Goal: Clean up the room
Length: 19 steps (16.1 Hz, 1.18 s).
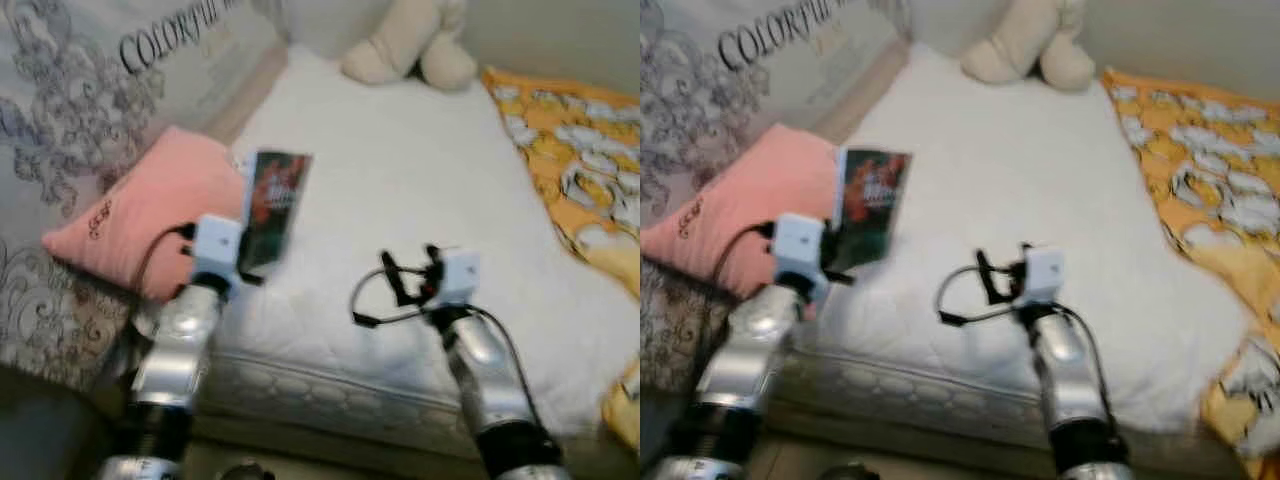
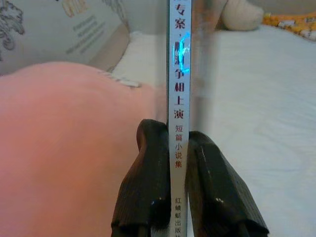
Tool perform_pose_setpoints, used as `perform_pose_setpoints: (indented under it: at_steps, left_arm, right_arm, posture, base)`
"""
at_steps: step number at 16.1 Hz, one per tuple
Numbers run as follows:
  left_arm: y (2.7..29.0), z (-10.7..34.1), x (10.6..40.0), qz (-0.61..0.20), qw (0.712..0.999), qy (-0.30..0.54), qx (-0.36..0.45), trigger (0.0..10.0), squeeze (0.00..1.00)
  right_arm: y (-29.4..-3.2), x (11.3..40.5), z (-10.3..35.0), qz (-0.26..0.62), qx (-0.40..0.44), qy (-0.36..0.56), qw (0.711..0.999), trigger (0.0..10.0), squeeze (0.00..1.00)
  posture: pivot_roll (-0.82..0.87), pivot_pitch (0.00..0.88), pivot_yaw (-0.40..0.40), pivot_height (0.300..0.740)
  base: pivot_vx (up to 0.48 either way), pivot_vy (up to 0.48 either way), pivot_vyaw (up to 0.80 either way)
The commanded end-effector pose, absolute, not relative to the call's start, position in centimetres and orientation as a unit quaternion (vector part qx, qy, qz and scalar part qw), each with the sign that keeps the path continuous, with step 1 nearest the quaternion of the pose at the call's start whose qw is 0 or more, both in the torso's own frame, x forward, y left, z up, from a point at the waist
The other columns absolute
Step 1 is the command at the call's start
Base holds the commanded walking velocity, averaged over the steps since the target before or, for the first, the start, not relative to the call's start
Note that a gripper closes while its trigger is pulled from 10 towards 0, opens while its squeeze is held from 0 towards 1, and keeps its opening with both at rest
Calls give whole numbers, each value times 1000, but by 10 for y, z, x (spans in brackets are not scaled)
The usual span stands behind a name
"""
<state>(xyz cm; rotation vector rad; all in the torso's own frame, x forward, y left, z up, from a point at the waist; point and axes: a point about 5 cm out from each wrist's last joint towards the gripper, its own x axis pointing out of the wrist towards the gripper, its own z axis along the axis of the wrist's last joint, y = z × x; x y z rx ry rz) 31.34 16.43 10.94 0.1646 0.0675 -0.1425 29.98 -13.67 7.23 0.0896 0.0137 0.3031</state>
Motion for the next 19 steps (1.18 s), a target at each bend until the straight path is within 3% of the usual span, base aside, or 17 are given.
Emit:
perform_pose_setpoints:
  at_steps: [1, 3, 7, 14, 17, 19]
  left_arm:
    - [154, 124, 319, -88, 993, 3, 78, 10000, 0]
    - [153, 126, 321, -94, 992, 1, 81, 10000, 0]
    - [145, 130, 325, -105, 992, -4, 74, 10000, 0]
    - [71, 154, 357, -301, 953, 16, -28, 10000, 0]
    - [42, 168, 368, -381, 918, 39, -101, 10000, 0]
    - [29, 158, 370, -394, 910, 77, -102, 10000, 0]
  right_arm:
    - [-147, 301, 77, 138, 29, -4, 990, 10000, 0]
    - [-148, 301, 76, 135, 26, 1, 991, 10000, 0]
    - [-151, 300, 77, 131, 29, -6, 991, 10000, 0]
    - [-155, 287, 76, 151, 12, 1, 988, 10000, 0]
    - [-168, 269, 74, 143, 3, 13, 990, 10000, 0]
    - [-174, 252, 73, 144, -7, 25, 989, 10000, 0]
  posture:
    - [24, 0, -42, 740]
    - [20, 0, -40, 740]
    - [12, 0, -45, 740]
    - [-54, 0, -82, 740]
    - [-125, 17, -96, 740]
    - [-204, 54, -110, 740]
  base:
    - [0, 458, 0]
    - [0, 435, -775]
    - [71, 80, 0]
    - [0, 0, 0]
    - [0, 0, 0]
    - [0, 0, 0]
